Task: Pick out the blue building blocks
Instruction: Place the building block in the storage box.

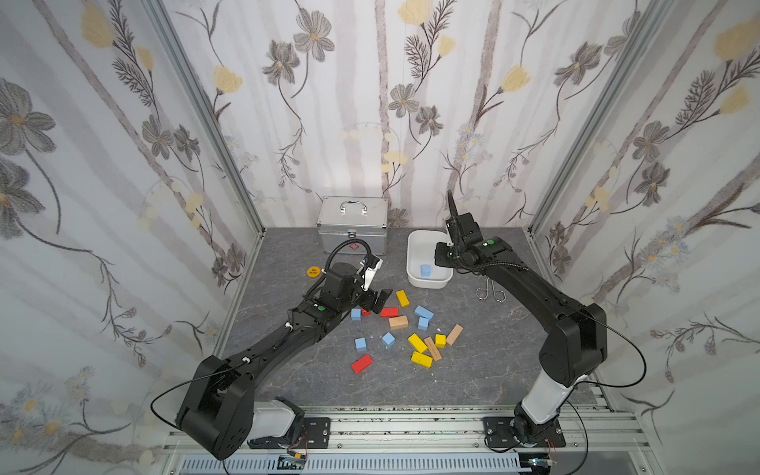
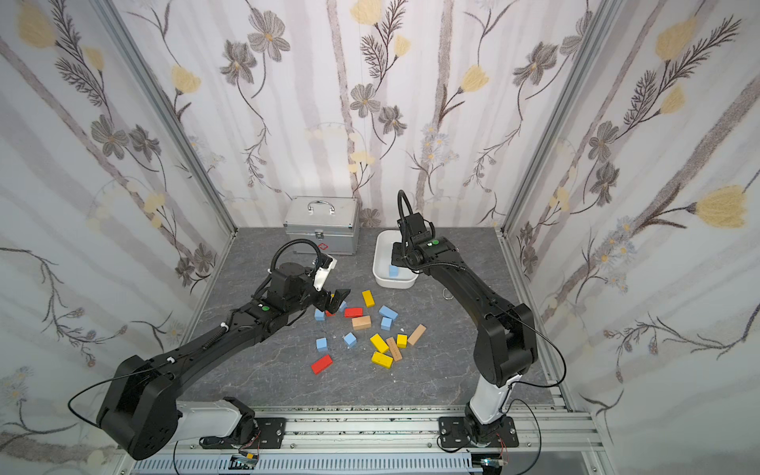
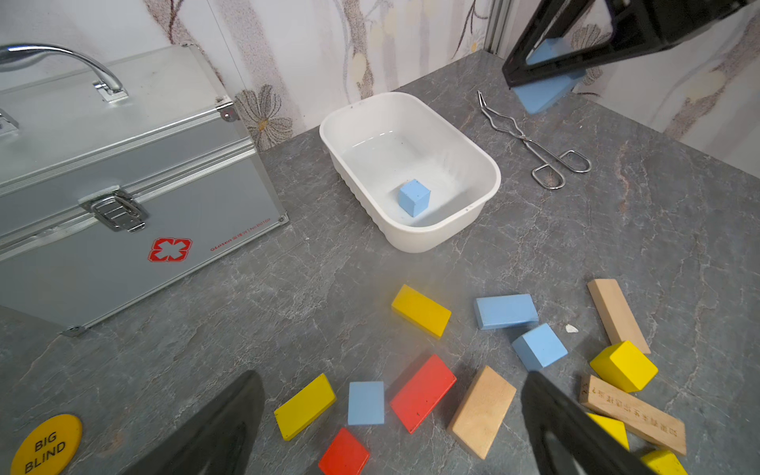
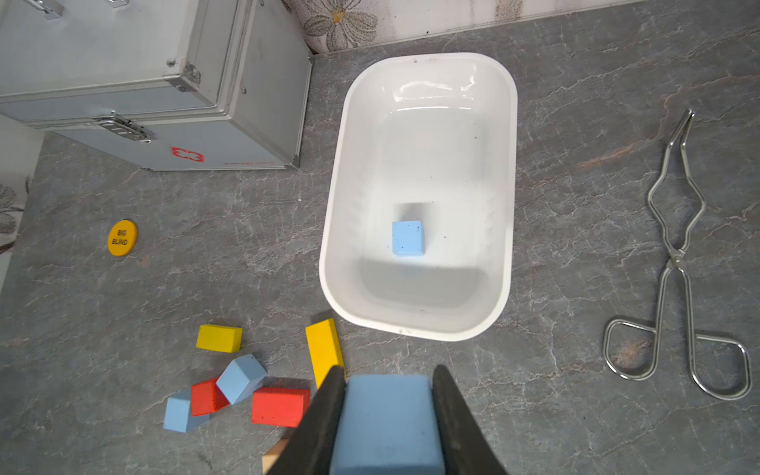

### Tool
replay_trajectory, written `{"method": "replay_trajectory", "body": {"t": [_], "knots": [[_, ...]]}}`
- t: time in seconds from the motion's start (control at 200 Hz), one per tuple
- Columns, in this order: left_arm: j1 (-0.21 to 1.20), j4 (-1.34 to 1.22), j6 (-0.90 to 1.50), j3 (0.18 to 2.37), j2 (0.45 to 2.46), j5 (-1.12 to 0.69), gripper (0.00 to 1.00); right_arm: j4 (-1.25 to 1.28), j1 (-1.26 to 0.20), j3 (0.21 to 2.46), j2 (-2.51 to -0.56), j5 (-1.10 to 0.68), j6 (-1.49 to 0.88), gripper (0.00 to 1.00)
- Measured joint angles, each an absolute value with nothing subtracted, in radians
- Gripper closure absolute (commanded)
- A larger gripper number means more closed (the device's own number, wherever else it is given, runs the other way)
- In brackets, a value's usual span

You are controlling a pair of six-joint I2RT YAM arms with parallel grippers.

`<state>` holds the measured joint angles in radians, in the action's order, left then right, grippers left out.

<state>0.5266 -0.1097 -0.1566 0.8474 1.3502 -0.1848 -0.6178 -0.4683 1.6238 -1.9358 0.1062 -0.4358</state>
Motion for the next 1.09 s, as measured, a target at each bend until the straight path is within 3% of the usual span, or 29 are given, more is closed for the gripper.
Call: {"method": "replay_trajectory", "body": {"t": [0.54,1.094], "knots": [[0.518,-0.236,-0.141,0.93,1.616,-0.238,0.0,-0.662,-0.406,1.877,-2.26,0.107,-0.338,1.0],[0.518,-0.236,-0.155,0.934,1.647,-0.267,0.0,-0.7,-0.374,2.027,-2.463,0.132,-0.321,1.0]]}}
